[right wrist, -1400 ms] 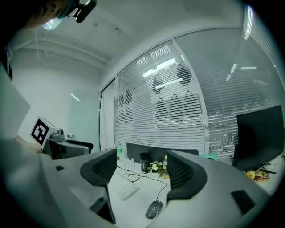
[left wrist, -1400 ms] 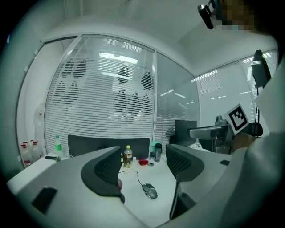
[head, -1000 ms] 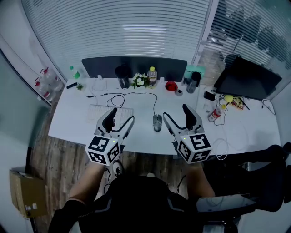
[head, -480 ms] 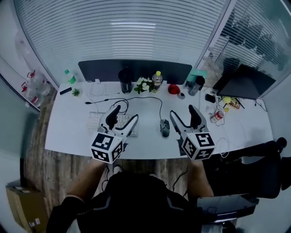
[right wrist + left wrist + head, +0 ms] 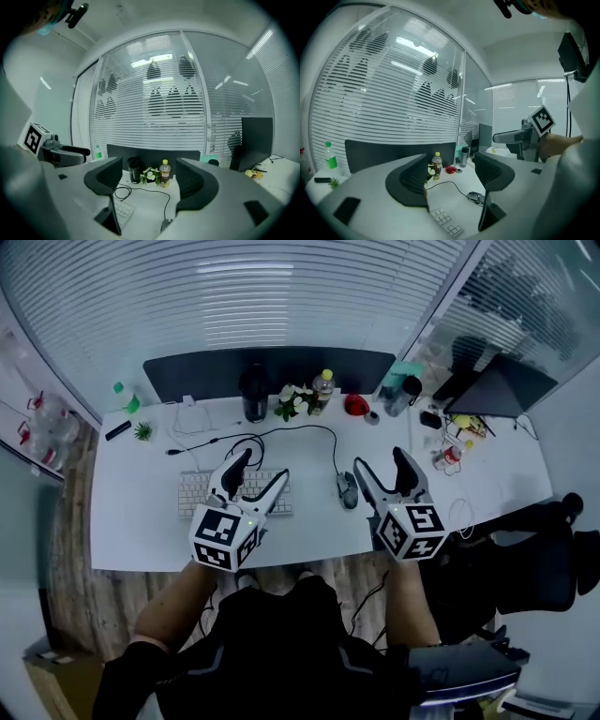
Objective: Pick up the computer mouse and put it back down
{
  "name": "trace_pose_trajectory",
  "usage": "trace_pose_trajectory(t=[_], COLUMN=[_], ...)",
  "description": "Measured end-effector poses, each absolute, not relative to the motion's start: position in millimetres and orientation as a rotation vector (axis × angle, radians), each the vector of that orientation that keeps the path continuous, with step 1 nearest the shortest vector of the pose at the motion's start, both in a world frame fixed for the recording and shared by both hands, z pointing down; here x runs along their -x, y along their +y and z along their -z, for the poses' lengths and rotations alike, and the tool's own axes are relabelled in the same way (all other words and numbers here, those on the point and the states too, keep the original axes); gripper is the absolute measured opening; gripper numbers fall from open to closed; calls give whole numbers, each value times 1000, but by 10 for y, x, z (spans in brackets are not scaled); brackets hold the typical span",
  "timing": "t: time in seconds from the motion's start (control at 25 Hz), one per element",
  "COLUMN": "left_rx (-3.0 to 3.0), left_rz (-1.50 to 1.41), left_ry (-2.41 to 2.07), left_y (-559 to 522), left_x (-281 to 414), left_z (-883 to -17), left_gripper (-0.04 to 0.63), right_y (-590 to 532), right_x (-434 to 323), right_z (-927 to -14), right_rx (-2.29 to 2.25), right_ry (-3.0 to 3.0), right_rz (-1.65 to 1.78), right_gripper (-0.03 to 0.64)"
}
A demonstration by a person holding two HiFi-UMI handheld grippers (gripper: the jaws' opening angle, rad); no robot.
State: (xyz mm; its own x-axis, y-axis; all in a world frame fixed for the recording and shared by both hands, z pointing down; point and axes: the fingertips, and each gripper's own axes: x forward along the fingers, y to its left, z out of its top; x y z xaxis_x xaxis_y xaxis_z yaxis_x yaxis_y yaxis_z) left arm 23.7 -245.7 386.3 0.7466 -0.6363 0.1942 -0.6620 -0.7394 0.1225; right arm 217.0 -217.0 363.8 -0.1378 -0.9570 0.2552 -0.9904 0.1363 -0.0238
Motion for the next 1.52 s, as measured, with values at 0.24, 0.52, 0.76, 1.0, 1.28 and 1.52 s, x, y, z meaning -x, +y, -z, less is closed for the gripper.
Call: trace_pose_trajectory(t=[0.24, 0.52, 0.76, 1.0, 1.28, 1.52], left_rx=[-2716, -2650, -2551, -2466, -2324, -2263], left_rz=[-294, -372, -500, -611, -704, -786], left_ry=[-975, -1012, -968, -964, -990, -994], left_y=[-2577, -2765, -2830, -2825, -2735, -2656], left_x=[-441, -742, -944, -1074, -1085, -1082], left_z=[-4117, -4505, -5043, -5607, -6189, -6499], left_gripper=[325, 325, 325, 325, 325, 325], right_y=[-2334, -2604, -2729, -2752, -2667, -2538], right_x=[-2335, -2594, -2789, -2867, -2832, -2763], right_z=[-3885, -4539, -5055, -5747, -6410, -6846], right_rx=[-1929, -1804, -1786, -1679, -1616, -1566], right_ry=[-2230, -2215, -2174, -2112, -2058, -1991], right_rz=[-335, -453, -541, -670, -795, -844], right_gripper=[353, 357, 360, 360, 348, 345])
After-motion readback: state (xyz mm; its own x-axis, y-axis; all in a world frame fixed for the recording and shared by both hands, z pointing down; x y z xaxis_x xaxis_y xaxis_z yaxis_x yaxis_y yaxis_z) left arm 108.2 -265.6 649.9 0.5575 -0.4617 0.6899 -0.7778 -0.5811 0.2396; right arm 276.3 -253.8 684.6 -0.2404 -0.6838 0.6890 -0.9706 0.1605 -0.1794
